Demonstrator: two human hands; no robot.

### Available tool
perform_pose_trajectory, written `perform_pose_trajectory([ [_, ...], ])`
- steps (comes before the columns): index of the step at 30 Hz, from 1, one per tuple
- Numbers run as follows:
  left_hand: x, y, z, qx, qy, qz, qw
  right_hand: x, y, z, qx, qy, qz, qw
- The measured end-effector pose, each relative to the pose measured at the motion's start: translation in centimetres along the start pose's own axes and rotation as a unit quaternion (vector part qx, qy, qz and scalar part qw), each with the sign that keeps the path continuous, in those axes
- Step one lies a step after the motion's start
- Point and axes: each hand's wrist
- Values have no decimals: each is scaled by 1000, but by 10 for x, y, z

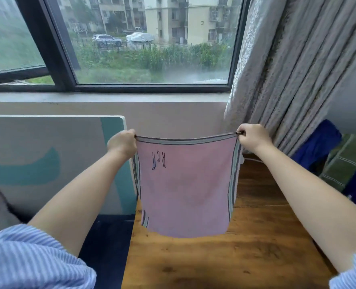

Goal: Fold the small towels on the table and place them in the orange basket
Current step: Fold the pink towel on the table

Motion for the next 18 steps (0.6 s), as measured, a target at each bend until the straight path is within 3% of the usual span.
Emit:
perform_pose_trajectory([
  [3, 1, 6, 2, -24, -20, -3, 999, -2, 9, -1, 23, -15, -49, 998],
  [6, 5, 17, 6, -39, -44, 34, 998, 2, 22, -4, -37, 1, 23, 999],
  [9, 8, 32, 7, -61, -72, 66, 993, 9, 37, -4, -54, 38, 39, 997],
  [13, 21, 41, -6, -120, -95, 5, 988, 29, 55, -2, 34, 78, -11, 996],
  [16, 28, 37, -11, -162, -58, -68, 983, 47, 57, -8, 98, 60, -85, 990],
  [18, 27, 40, -9, -153, -29, -71, 985, 50, 62, -17, 112, 36, -100, 988],
])
Point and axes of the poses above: each hand's wrist, its own x-axis towards the middle knuckle, its own y-axis out of the palm, z = x × y, and after that the axes turned 2 degrees about -z, right-handed
